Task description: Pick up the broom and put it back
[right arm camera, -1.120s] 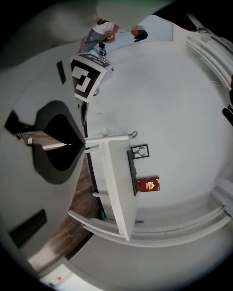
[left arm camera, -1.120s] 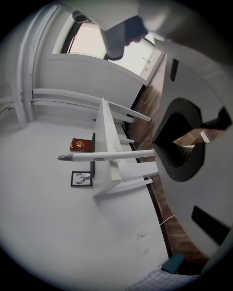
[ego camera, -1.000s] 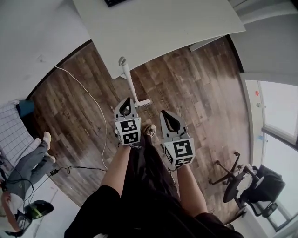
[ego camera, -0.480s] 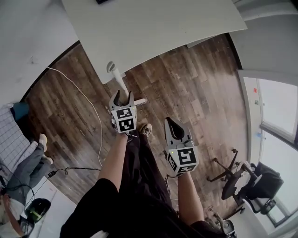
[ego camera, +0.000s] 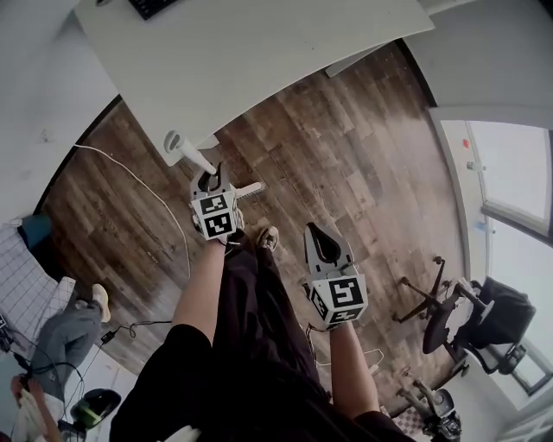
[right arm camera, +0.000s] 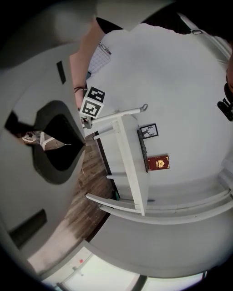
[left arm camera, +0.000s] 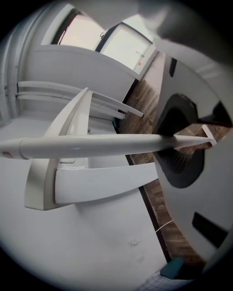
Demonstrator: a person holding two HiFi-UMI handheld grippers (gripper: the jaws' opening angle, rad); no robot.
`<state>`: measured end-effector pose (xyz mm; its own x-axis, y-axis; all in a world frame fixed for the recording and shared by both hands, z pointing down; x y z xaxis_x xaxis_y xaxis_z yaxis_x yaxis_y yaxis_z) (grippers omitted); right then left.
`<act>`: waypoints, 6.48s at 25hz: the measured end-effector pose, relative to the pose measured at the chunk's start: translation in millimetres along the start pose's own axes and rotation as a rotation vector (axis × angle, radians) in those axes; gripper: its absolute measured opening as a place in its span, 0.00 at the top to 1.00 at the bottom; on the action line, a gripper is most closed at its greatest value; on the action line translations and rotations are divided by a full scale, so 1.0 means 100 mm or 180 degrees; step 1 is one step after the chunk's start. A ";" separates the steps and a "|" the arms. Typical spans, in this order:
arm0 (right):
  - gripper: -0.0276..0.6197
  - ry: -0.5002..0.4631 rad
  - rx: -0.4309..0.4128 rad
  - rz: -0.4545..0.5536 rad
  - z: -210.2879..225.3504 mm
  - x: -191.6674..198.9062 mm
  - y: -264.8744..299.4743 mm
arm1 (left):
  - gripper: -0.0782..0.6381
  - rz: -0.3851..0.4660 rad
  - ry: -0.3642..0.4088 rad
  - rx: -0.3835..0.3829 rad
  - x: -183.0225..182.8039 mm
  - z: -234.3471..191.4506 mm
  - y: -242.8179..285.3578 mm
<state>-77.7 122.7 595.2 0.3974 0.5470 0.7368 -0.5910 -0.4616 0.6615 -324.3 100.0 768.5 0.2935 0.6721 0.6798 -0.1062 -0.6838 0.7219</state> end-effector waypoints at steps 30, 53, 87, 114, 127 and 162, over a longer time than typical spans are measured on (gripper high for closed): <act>0.92 -0.0128 0.1223 0.1372 0.23 -1.20 -1.54 | 0.78 0.1266 0.1454 0.2145 -1.96 2.22 -2.54; 0.92 -0.0154 0.1428 0.1664 0.81 -1.28 -2.12 | 0.78 0.1238 0.1778 0.2053 -1.92 2.93 -2.84; 0.92 0.0402 0.1544 0.1892 1.83 -0.56 -2.72 | 0.78 0.0825 0.1771 0.2025 -1.44 3.97 -2.81; 0.92 0.0289 0.1216 0.1347 3.18 -0.66 -1.99 | 0.78 0.0478 0.1223 0.1917 -1.73 4.76 -1.47; 0.92 -0.0036 0.0817 0.1094 3.80 -1.30 -1.07 | 0.78 0.0213 0.0839 0.1819 -1.98 4.84 -0.70; 0.92 -0.0840 -0.0569 0.0462 4.66 -1.06 0.57 | 0.78 -0.0074 -0.0199 0.0329 -1.33 4.61 1.26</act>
<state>173.3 -286.8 620.1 0.4542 0.2745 0.8476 -0.7590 -0.3790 0.5295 61.7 -206.5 709.1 0.3538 0.6713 0.6513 -0.0013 -0.6960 0.7181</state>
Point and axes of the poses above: the fingertips, and each gripper's own axes: y forward along the fingers, z to its right, x out of its underside, the point moved 4 cm from there along -y, backward along the fingers, and after that the axes turned 3 degrees about -y, right-handed, at the moved point
